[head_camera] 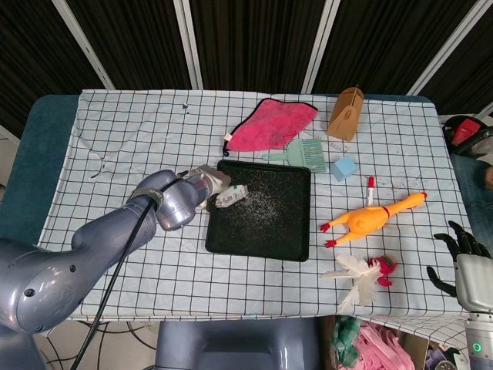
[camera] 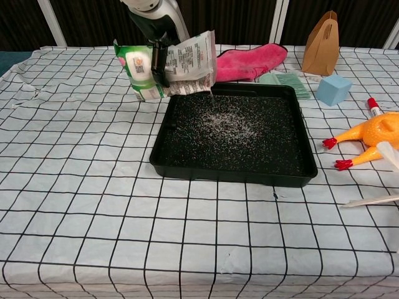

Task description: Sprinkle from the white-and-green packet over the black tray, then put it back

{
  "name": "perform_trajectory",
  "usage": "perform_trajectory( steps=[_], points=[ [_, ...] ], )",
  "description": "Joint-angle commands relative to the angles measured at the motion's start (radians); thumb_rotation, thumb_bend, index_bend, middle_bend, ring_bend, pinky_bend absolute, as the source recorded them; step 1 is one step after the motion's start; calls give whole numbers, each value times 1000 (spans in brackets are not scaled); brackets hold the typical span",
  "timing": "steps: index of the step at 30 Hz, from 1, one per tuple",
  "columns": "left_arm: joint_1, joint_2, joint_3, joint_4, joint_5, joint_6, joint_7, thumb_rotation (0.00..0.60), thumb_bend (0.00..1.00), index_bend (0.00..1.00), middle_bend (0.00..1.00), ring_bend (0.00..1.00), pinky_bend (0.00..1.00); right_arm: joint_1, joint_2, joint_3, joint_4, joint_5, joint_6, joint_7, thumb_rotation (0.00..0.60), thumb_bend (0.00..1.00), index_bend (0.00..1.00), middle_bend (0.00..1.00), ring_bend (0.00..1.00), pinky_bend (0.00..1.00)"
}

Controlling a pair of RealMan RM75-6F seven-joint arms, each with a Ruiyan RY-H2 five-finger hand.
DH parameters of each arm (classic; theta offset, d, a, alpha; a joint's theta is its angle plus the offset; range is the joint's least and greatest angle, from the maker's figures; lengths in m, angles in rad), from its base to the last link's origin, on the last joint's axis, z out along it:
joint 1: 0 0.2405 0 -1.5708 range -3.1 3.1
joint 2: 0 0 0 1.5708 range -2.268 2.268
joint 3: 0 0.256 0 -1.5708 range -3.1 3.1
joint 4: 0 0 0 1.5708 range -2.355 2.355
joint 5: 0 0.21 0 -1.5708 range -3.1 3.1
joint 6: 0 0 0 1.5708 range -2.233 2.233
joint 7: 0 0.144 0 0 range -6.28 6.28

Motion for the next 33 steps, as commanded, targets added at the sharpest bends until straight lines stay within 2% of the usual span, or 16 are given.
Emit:
perform_trajectory(
  steps=[1,11,18,24,27,30,33],
  points=[
    [2,0,-4,2,5,-4,-3,600,654,389,452,375,537,0,0,0,0,-1,0,0,600,214,279,82,142,254],
    [16,4,-18,2,22,10,-14,600,654,402,453,375,539,-1,0,0,0,0,1,-1,600,214,280,82,142,253],
    [114,26,-27,-26,31,236,-24,600,654,423,456,375,539,-1,0,0,0,-2,3,0,600,214,280,82,142,254],
    [236,24,-42,-43,10,486,-9,600,653,429,460,375,534,-2,-1,-1,-1,-3,5,-4,600,214,280,82,142,254],
    [313,17,-65,-52,-13,639,29,600,653,436,463,375,534,-2,-1,-1,-2,-3,5,-8,600,214,280,82,142,253],
    [373,10,-91,-63,-37,746,69,600,650,435,464,375,534,-2,-2,-1,-3,-2,6,-10,600,214,280,82,142,253],
    [450,-1,-134,-84,-59,878,98,600,647,435,463,375,534,-3,-2,0,-3,-1,6,-11,600,214,280,82,142,254]
  ],
)
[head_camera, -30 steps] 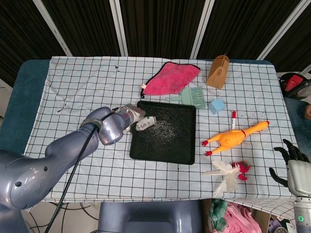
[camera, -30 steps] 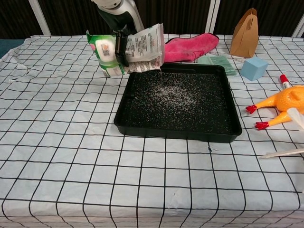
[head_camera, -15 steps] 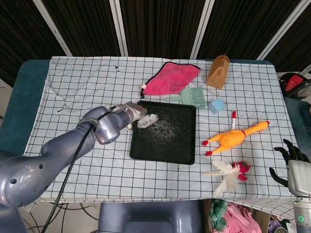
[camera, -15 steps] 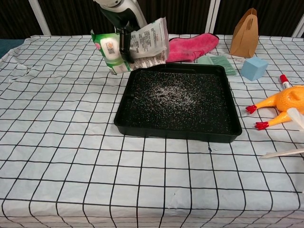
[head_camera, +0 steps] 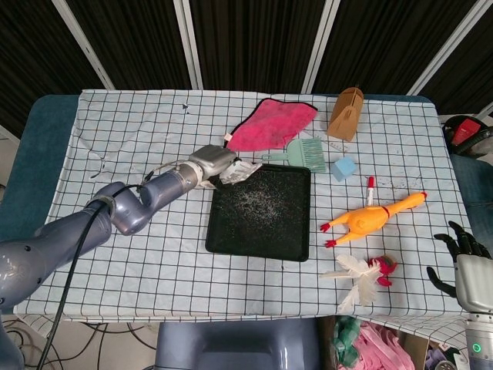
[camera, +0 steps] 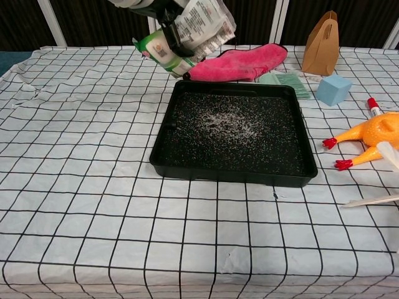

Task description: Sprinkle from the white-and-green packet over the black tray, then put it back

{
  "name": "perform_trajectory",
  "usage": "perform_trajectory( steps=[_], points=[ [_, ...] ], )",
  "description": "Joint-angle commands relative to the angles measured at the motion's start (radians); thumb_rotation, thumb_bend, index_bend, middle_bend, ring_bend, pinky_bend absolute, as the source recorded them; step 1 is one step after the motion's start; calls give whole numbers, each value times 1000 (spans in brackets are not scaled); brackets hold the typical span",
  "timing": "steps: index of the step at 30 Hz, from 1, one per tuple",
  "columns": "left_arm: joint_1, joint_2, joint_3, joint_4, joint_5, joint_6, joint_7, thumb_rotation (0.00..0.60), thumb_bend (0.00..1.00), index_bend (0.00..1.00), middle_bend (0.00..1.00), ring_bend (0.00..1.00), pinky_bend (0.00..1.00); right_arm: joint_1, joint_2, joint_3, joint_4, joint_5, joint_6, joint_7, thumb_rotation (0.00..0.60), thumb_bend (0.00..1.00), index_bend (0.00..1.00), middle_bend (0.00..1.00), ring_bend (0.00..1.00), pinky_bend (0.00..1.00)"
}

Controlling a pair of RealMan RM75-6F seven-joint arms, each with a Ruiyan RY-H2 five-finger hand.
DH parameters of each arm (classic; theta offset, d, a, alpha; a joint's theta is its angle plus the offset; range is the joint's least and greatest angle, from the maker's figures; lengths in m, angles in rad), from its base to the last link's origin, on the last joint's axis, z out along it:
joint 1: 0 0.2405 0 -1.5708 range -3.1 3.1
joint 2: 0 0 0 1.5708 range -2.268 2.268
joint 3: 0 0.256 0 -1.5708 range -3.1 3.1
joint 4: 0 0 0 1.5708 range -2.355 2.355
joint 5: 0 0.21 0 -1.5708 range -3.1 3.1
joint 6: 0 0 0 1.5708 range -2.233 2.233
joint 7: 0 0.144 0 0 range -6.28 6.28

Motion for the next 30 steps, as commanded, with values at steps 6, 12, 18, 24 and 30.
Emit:
perform_trajectory(
  steps=[6,12,18,24,30],
  points=[
    [265,-39,-121,-55,-21,345,39,600,636,428,459,375,532,-1,0,0,-1,-1,1,0,600,215,280,82,142,254],
    [416,-92,-152,-10,74,478,-81,600,628,420,455,367,520,-1,0,-1,-1,-4,3,-2,600,214,280,82,142,254],
    [526,-204,-192,121,161,586,-250,600,626,416,449,357,514,-4,-1,-3,-4,-9,9,-7,600,214,280,82,142,254],
    [600,-363,-225,319,224,690,-375,600,626,411,448,357,514,-5,-1,-1,-3,-7,11,-1,600,213,280,82,142,254],
    [616,-448,-217,450,269,697,-401,600,625,403,447,357,511,-5,0,-1,-3,-6,10,5,600,214,280,82,142,254]
  ],
)
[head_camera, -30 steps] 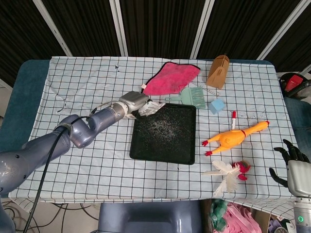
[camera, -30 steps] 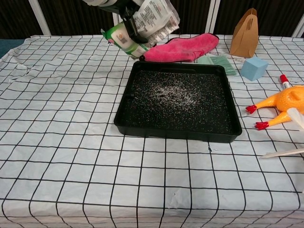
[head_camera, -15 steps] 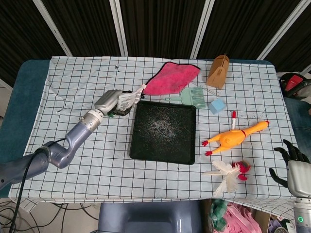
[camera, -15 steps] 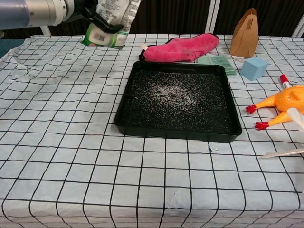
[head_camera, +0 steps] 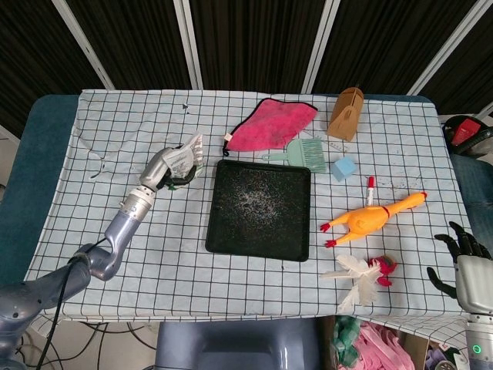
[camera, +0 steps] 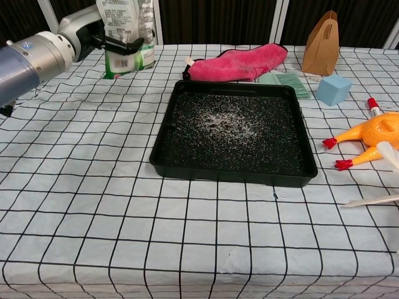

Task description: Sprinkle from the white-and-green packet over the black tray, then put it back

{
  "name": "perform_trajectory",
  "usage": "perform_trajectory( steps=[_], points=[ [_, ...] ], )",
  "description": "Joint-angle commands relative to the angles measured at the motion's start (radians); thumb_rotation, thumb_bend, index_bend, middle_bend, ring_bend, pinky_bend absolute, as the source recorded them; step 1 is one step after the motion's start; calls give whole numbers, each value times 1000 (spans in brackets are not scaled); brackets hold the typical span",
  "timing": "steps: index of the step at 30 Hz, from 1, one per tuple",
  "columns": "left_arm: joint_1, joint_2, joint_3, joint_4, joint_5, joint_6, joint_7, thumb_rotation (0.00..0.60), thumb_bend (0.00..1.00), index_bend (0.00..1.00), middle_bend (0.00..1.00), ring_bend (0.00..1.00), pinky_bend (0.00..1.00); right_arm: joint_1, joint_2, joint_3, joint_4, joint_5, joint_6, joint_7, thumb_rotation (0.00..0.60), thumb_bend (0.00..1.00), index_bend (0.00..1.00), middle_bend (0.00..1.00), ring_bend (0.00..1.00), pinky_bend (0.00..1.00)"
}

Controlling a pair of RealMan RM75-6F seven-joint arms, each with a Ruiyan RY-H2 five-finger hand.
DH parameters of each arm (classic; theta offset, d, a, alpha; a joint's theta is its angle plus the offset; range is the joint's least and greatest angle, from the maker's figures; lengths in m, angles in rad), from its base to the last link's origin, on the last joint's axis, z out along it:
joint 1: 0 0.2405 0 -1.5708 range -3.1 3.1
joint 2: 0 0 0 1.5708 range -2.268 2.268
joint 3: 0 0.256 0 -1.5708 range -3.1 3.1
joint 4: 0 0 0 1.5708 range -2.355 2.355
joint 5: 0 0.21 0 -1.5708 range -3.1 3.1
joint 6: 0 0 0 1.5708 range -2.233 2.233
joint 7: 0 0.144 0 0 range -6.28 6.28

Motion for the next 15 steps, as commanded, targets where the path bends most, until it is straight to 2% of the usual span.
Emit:
perform_trajectory(
  steps=[1,7,15],
  points=[
    [21,-71,-1,90,43,27,-22,600,625,401,447,357,511,0,0,1,0,2,-1,3,600,214,280,82,142,254],
    [27,-151,-2,197,80,32,-69,600,625,399,443,356,509,-1,1,2,0,2,0,7,600,214,280,82,142,254],
    [27,-233,-1,328,102,-28,-117,600,624,399,435,356,509,-1,2,3,1,3,0,8,600,214,280,82,142,254]
  ],
)
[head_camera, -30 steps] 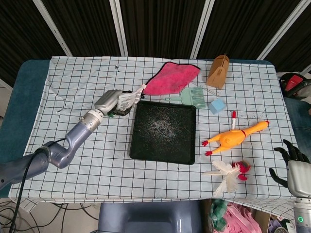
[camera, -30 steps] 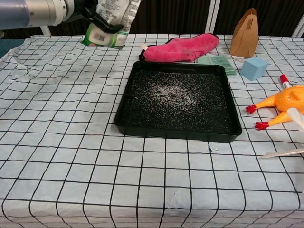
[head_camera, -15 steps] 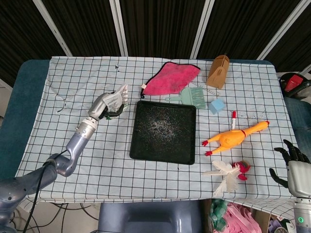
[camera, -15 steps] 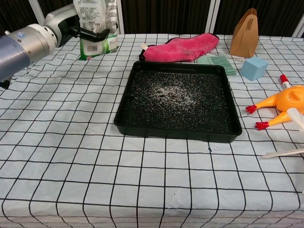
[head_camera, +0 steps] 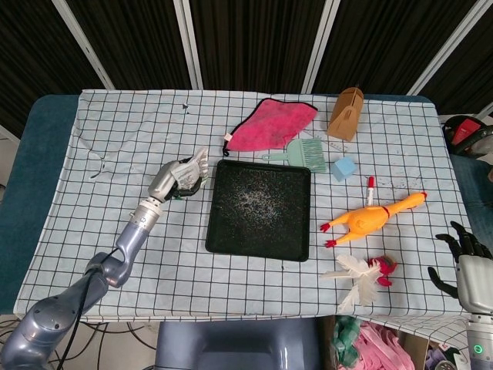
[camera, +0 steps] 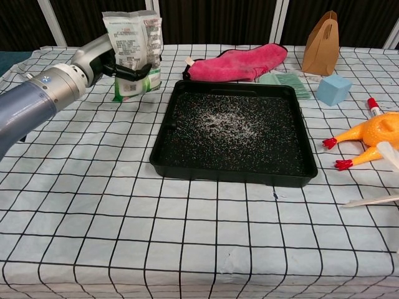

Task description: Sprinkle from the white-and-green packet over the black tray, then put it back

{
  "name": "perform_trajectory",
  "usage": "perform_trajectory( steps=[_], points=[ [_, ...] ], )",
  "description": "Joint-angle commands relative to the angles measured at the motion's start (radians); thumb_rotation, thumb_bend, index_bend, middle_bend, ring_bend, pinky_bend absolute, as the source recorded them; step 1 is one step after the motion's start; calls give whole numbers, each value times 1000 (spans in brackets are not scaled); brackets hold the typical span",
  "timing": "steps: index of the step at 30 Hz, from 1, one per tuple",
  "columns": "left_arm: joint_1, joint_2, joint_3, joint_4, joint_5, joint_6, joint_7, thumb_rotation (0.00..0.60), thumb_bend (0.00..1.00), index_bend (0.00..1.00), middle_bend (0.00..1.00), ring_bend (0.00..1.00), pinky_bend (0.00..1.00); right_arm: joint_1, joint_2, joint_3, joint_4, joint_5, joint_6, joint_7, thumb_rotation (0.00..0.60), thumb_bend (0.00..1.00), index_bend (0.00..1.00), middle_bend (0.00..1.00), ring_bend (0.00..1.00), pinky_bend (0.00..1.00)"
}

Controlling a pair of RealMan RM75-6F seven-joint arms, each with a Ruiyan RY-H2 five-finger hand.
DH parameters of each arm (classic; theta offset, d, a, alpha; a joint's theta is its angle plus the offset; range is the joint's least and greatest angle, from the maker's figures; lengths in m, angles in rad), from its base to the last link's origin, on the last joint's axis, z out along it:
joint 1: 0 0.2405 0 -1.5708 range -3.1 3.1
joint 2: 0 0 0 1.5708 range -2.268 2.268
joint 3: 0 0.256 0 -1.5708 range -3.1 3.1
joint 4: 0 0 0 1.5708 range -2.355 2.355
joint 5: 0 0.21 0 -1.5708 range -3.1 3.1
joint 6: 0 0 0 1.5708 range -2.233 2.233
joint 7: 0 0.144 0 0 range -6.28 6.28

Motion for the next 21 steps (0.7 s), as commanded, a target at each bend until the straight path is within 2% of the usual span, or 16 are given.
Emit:
perform_trajectory(
  steps=[1,9,21],
  points=[
    [1,-41,2,55,16,-30,-27,600,624,399,435,356,509,0,0,1,0,1,1,1,600,214,280,82,142,254],
    [11,-111,12,159,40,-65,-52,600,622,399,433,356,507,-1,0,3,1,1,3,4,600,214,280,82,142,254],
    [2,-178,-20,251,37,-75,-95,600,620,399,430,353,503,-1,-1,3,4,-3,7,5,600,214,280,82,142,254]
  ],
)
